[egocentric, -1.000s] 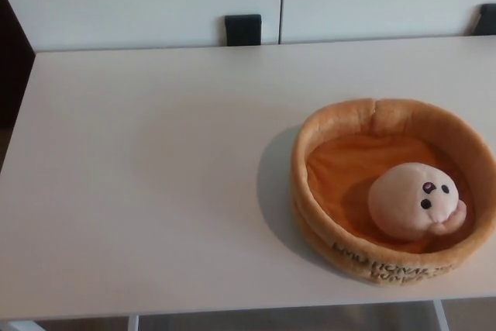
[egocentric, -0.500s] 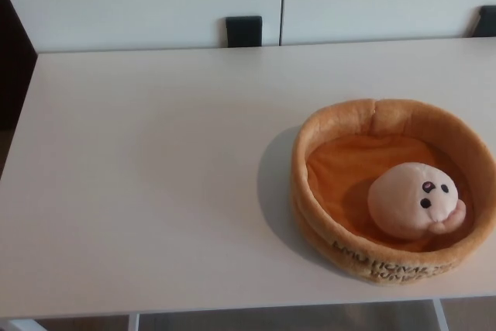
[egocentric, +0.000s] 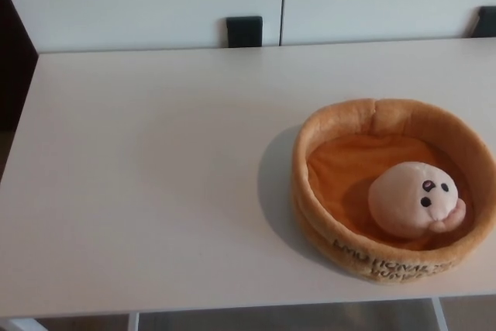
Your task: The robot walks towards a table in front, picks a dumpling toy with left hand and puts it in an orange round plate
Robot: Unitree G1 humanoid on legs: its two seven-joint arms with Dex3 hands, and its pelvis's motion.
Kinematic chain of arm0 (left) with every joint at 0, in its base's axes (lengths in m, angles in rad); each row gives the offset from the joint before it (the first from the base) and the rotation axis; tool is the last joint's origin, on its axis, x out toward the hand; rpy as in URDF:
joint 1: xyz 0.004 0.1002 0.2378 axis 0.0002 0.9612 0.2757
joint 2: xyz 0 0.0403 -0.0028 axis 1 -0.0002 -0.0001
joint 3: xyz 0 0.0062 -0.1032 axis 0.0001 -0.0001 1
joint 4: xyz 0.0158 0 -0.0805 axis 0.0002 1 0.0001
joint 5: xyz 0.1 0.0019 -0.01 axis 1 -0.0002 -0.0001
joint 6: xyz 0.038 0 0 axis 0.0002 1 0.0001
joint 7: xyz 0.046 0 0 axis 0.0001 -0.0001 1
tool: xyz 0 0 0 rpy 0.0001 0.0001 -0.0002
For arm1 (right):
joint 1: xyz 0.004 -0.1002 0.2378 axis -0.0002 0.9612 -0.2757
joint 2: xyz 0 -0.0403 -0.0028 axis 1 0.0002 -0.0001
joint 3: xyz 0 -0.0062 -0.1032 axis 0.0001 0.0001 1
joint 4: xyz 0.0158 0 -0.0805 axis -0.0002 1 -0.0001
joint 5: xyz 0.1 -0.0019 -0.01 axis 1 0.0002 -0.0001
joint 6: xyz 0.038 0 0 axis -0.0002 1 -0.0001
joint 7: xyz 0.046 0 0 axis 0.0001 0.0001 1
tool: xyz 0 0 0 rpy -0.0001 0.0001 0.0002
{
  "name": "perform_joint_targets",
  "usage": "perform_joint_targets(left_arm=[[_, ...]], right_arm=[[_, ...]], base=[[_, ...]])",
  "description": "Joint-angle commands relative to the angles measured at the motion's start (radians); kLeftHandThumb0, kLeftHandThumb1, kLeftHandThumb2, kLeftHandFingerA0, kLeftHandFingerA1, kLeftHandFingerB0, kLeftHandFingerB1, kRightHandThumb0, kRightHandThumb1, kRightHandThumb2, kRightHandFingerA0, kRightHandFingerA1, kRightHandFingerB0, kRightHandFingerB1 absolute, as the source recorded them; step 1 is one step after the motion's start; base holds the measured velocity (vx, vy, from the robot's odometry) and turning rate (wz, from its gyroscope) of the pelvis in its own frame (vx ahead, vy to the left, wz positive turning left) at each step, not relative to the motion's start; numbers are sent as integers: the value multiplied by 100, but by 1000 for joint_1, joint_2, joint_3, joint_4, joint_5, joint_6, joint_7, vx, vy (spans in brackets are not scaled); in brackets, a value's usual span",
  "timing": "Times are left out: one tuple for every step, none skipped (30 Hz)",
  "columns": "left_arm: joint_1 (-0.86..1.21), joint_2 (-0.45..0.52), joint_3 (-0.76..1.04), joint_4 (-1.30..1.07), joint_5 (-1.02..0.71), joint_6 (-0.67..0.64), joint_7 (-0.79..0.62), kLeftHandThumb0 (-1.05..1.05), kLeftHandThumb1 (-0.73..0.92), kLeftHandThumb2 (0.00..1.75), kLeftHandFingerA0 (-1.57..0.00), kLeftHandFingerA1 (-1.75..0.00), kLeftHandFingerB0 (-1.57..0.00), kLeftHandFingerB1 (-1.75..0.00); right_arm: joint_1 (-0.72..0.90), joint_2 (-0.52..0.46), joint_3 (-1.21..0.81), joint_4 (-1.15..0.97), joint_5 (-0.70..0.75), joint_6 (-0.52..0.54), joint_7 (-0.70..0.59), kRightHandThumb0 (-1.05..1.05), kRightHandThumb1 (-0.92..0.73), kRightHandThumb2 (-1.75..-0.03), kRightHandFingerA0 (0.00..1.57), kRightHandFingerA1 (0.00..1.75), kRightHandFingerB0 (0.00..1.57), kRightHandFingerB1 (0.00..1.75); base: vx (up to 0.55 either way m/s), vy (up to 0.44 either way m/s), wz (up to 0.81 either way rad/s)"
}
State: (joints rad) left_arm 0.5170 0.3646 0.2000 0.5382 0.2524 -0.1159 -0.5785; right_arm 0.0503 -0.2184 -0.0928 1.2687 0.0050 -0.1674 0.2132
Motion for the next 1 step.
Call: perform_joint_targets(left_arm=[[-286,-17,-97,381,148,53,436,-44,52,56,-63,-59,-23,-34]], right_arm=[[10,-14,20,0,-39,-26,-51,-39,-55,-57,44,79,27,59]], base=[[0,0,0]])
